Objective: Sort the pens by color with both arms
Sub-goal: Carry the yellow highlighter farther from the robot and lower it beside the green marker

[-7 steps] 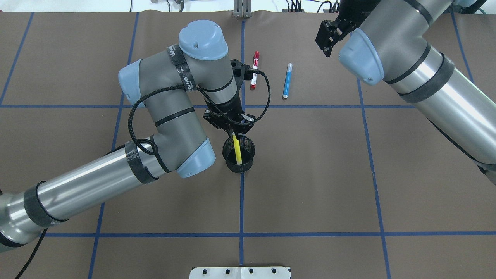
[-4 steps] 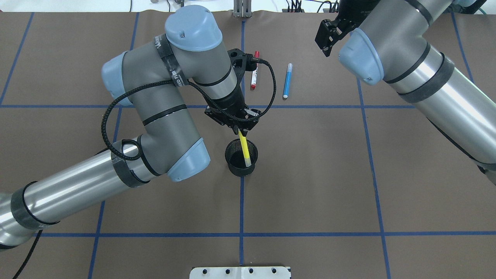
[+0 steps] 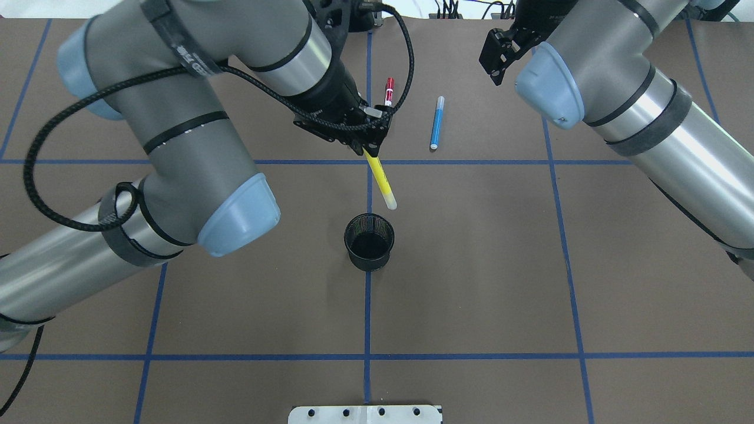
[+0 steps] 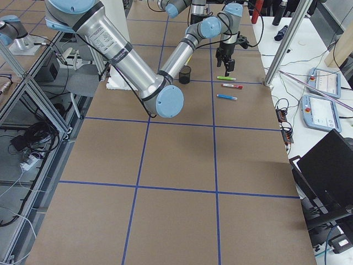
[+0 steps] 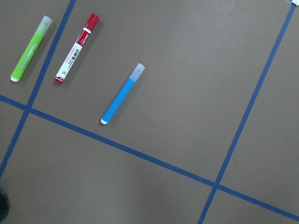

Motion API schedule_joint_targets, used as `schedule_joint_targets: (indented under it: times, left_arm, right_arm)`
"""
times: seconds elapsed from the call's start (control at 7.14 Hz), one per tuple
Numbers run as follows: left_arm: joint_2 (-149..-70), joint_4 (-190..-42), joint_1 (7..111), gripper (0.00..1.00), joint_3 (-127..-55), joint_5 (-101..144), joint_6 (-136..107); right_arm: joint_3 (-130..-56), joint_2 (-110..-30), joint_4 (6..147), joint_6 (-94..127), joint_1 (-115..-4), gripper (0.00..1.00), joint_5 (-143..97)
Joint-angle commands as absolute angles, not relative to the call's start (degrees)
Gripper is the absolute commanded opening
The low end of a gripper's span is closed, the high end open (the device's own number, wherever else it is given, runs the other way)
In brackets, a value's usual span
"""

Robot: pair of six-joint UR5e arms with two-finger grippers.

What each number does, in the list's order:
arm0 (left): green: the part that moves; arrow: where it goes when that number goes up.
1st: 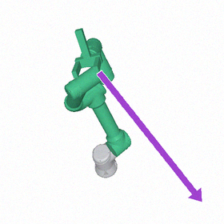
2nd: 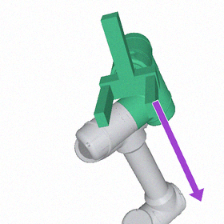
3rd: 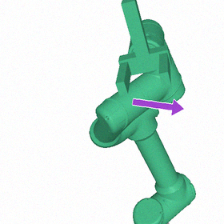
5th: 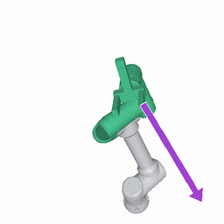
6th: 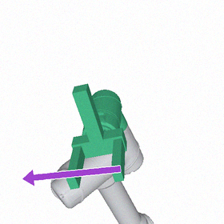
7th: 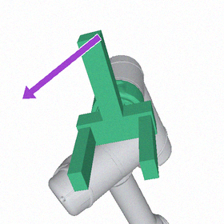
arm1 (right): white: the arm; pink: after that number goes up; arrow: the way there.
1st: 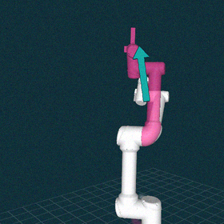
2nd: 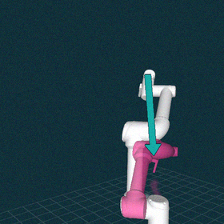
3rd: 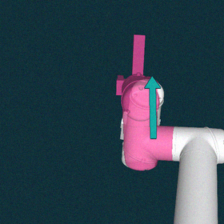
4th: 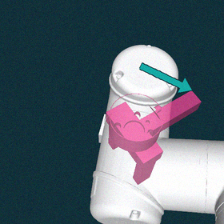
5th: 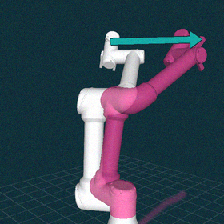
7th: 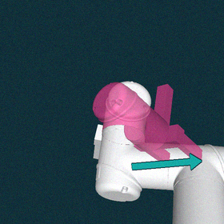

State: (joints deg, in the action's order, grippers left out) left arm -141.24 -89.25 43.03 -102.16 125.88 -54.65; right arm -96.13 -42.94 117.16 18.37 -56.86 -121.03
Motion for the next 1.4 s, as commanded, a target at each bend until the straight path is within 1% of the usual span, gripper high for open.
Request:
schedule_joint_targets:
  times: [0.0,0.42,0.56,0.84,1.26]
  left_arm:
    - [-141.15,-91.47,45.09,0.00,-105.20,113.90,-54.14]
    - [-132.48,-111.30,45.09,0.00,-104.16,98.75,-54.05]
    - [-132.28,-114.40,45.00,0.00,-102.41,93.39,-54.14]
    - [-130.62,-124.31,44.83,0.00,-96.89,86.60,-54.14]
    - [-130.34,-134.54,44.03,0.00,-84.32,79.38,-54.05]
  right_arm:
    - [-96.06,-42.98,117.16,18.37,-56.87,1.00,-121.03]
    - [-96.06,-42.98,117.16,18.37,-56.87,1.00,-121.03]
    - [-96.06,-42.98,117.16,18.37,-56.87,1.00,-121.03]
    - [-96.06,-42.98,117.16,18.37,-56.87,1.00,-121.03]
    - [-96.15,-43.07,117.16,18.55,-56.87,1.00,-121.03]
